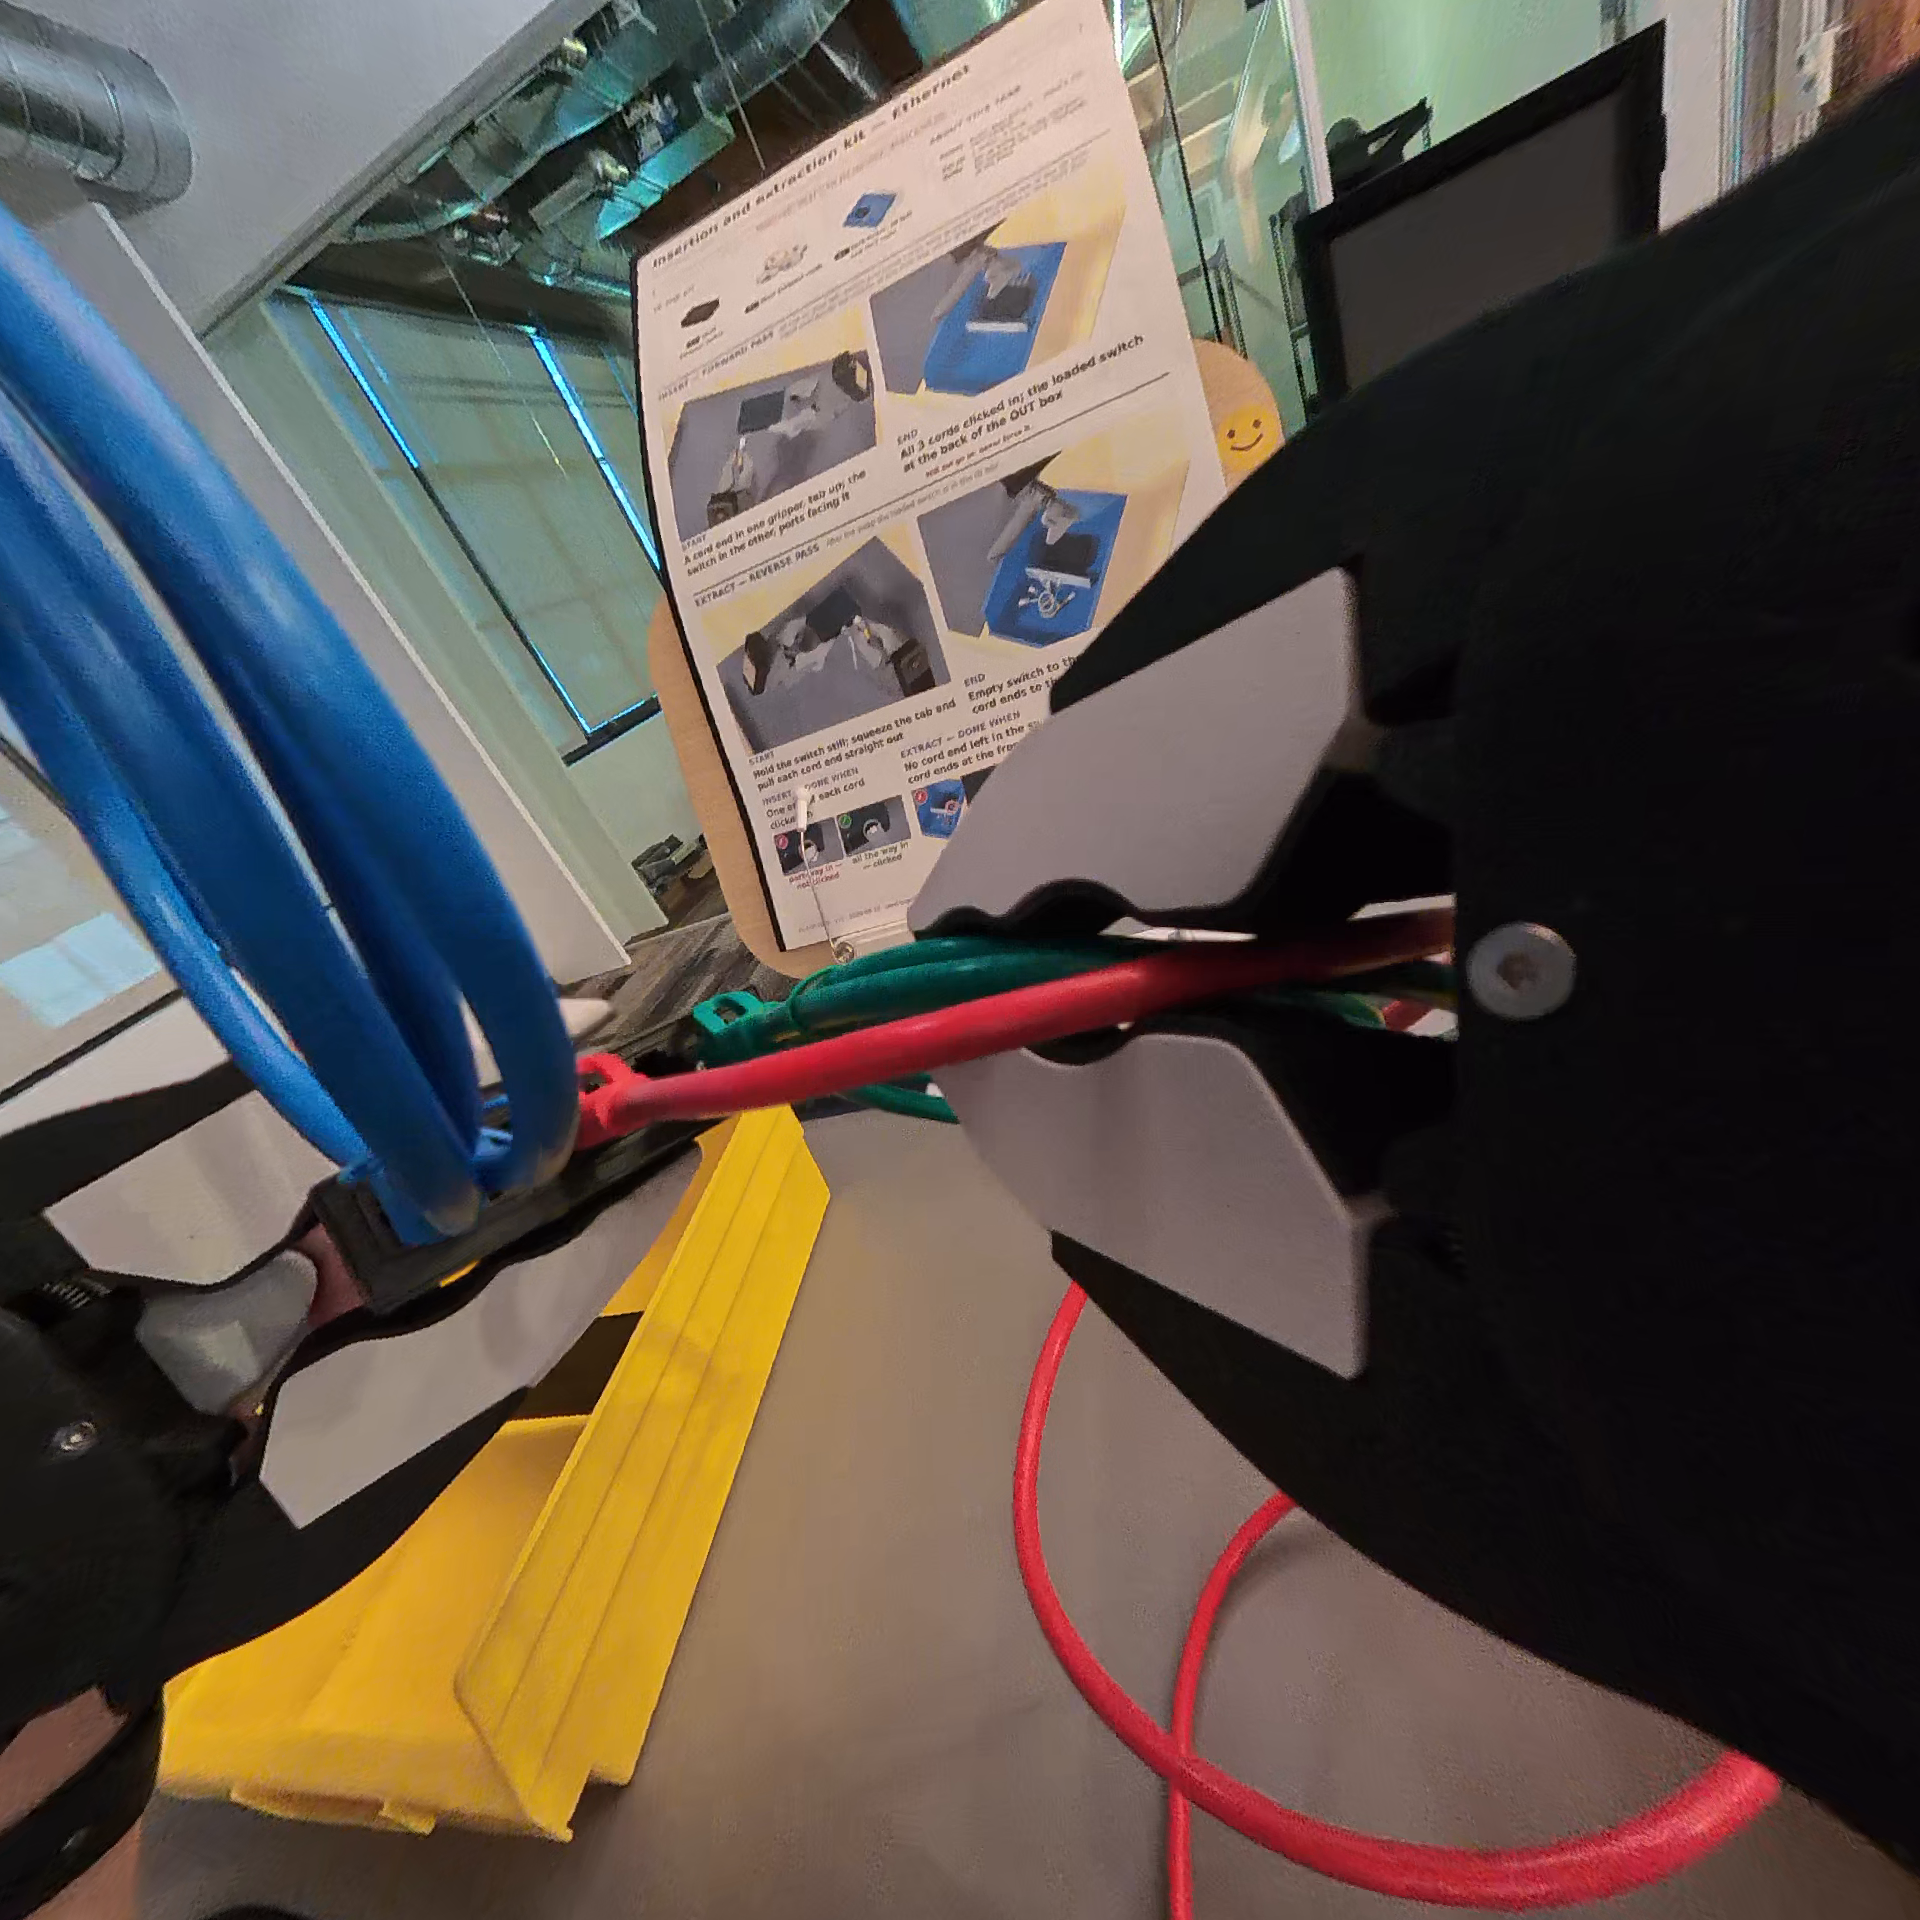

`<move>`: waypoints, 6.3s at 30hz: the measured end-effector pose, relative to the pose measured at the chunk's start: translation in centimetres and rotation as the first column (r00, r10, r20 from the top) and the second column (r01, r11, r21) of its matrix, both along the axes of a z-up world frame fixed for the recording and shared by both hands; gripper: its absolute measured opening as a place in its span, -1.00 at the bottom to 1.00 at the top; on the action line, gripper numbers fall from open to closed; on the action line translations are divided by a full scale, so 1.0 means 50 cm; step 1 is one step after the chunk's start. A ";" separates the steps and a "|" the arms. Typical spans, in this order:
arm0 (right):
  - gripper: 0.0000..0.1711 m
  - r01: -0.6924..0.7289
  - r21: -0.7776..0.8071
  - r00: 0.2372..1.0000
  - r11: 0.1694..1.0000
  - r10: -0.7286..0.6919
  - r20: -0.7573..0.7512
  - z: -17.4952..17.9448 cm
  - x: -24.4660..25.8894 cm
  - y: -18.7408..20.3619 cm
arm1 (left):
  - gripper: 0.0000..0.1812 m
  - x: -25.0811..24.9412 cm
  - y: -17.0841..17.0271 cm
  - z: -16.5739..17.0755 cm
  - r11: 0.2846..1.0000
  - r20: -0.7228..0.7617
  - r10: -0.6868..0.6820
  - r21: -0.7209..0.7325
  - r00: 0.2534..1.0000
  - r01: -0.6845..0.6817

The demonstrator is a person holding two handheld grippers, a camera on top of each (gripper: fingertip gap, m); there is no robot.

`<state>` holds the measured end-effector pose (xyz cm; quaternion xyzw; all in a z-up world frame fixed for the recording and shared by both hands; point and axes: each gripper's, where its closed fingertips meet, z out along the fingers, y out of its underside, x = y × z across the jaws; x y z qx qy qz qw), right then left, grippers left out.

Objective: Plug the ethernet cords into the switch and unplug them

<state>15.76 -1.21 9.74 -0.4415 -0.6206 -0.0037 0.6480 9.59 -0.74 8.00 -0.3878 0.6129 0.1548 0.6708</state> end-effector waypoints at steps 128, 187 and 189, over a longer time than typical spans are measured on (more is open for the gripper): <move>-0.80 0.028 0.104 0.920 0.994 -0.066 0.387 -0.092 -0.067 -0.072 | -0.66 0.041 0.012 -0.099 0.956 -0.299 0.244 -0.084 0.923 -0.280; -0.80 0.424 -0.867 0.902 0.262 -0.029 0.432 -0.335 0.387 -0.086 | -0.67 -0.101 0.085 -0.039 0.921 -0.233 0.375 -0.019 0.897 -0.390; -0.80 0.431 -0.884 0.901 0.182 -0.038 0.432 -0.363 0.398 -0.082 | -0.67 -0.107 0.087 -0.036 0.917 -0.230 0.386 -0.013 0.894 -0.399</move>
